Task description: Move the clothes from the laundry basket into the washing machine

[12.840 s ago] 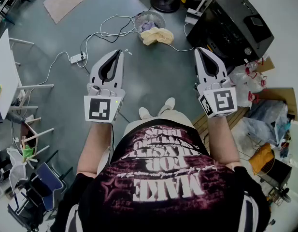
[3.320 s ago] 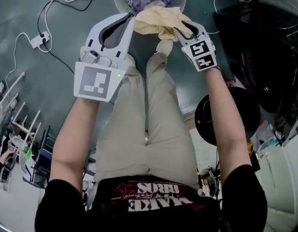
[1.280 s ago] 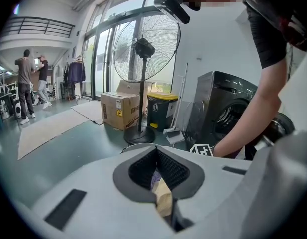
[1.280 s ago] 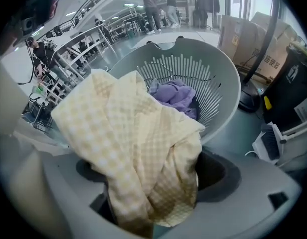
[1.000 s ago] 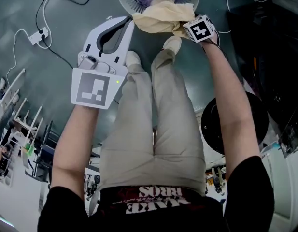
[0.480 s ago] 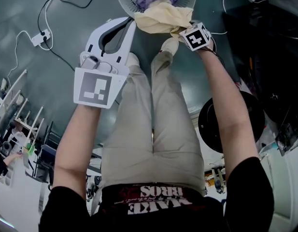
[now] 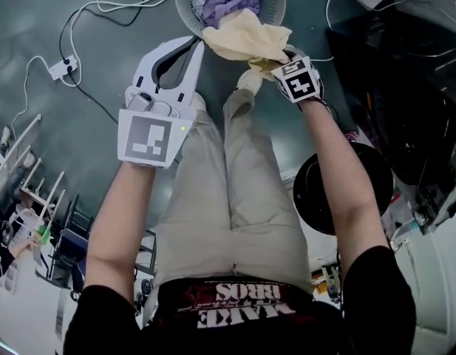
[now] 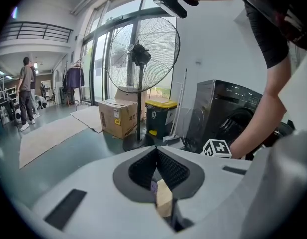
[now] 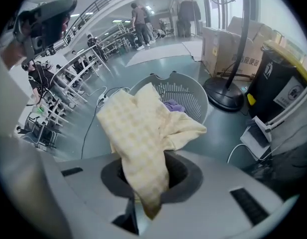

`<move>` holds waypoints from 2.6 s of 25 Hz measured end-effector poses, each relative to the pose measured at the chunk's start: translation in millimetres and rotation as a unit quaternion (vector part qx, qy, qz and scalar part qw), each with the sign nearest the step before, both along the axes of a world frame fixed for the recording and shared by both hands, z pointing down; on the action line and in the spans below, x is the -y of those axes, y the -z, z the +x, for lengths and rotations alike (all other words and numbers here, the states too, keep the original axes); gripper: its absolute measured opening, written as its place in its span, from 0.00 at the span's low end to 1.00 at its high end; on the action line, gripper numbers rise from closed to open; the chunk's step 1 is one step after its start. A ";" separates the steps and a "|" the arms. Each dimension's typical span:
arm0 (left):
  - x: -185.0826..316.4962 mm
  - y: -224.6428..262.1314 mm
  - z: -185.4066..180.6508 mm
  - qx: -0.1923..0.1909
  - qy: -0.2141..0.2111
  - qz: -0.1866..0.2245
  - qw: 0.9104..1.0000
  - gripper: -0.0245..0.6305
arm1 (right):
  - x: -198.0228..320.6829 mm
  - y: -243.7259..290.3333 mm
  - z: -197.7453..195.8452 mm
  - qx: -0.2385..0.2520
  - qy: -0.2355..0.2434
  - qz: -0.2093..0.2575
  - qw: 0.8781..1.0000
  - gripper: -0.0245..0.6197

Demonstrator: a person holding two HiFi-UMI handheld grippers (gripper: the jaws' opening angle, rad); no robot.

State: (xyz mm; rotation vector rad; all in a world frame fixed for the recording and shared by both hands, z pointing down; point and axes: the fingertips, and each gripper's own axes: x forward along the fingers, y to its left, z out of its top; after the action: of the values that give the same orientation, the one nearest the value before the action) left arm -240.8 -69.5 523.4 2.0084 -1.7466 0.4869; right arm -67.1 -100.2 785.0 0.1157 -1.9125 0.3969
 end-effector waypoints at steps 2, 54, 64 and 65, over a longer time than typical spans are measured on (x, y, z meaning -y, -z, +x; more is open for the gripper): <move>4.0 5.7 2.0 0.002 -0.001 0.003 1.000 0.04 | 0.3 12.0 -0.9 0.009 -0.006 -0.002 1.000 0.16; -31.6 54.7 85.3 0.012 -0.223 0.024 0.974 0.05 | -25.2 326.4 69.1 0.236 -0.342 0.123 0.901 0.16; -46.5 4.8 190.9 0.021 -0.331 -0.009 0.943 0.23 | -39.7 388.1 148.6 0.285 -0.386 0.153 0.864 0.16; -47.5 -1.8 197.6 0.025 -0.335 -0.013 0.942 0.27 | -40.4 390.4 155.1 0.289 -0.390 0.153 0.861 0.16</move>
State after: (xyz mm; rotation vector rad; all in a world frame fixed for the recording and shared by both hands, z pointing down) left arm -43.2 -22.0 525.2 2.5620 -1.0241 0.7636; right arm 88.0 -59.8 394.6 1.1202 -2.4565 0.7158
